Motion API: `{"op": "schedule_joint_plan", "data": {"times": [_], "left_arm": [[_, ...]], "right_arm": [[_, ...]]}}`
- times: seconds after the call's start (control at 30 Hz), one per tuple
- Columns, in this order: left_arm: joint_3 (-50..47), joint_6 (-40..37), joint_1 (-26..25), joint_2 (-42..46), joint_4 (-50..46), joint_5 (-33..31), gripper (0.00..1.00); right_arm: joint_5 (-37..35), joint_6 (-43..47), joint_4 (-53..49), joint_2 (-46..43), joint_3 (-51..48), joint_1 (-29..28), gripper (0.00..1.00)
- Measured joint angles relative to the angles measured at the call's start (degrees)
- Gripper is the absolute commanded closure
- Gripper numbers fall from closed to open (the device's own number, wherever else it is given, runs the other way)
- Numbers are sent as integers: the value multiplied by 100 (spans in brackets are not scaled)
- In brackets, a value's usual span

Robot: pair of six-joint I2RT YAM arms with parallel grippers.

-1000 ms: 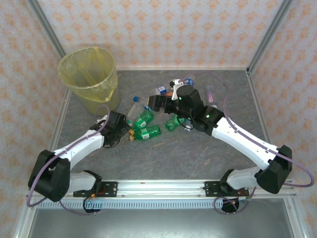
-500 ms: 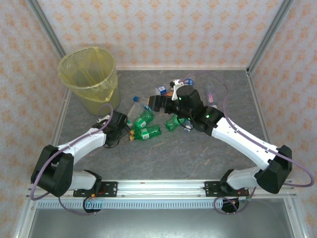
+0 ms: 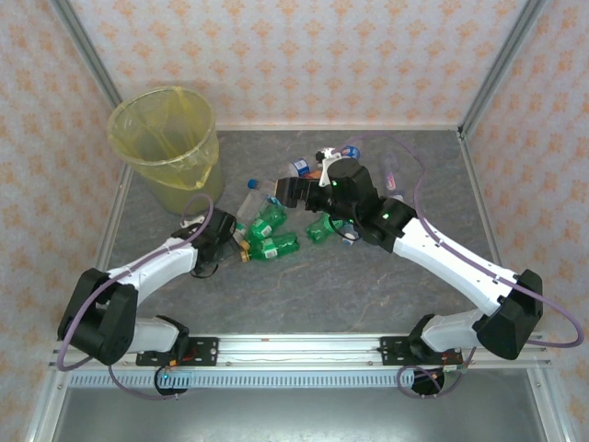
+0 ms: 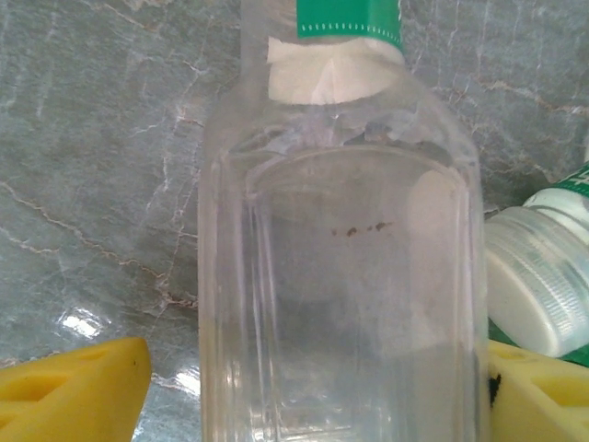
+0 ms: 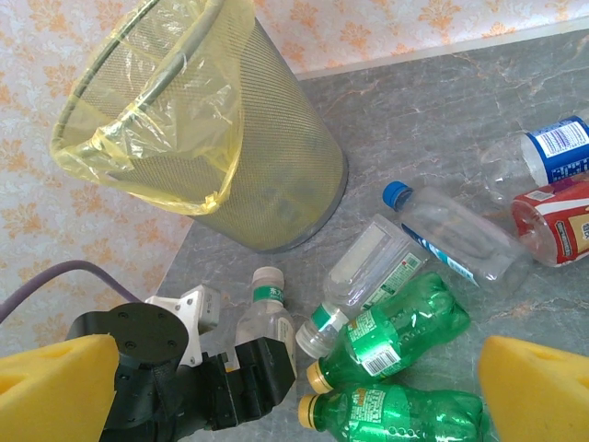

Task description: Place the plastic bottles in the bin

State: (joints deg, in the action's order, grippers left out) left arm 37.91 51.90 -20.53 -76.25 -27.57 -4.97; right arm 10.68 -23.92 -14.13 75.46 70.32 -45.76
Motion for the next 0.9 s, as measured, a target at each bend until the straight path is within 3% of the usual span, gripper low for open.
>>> {"op": "schedule_joint_plan", "data": {"times": [0.27, 0.5, 0.9], "left_arm": [[24, -103, 0, -378, 144, 146, 22], [24, -144, 0, -363, 195, 149, 34], [-107, -199, -11, 560, 166, 149, 42]], "right_arm": [[0, -2, -9, 0, 0, 0, 0], [0, -2, -9, 0, 0, 0, 0], [2, -11, -7, 0, 0, 0, 0]]}}
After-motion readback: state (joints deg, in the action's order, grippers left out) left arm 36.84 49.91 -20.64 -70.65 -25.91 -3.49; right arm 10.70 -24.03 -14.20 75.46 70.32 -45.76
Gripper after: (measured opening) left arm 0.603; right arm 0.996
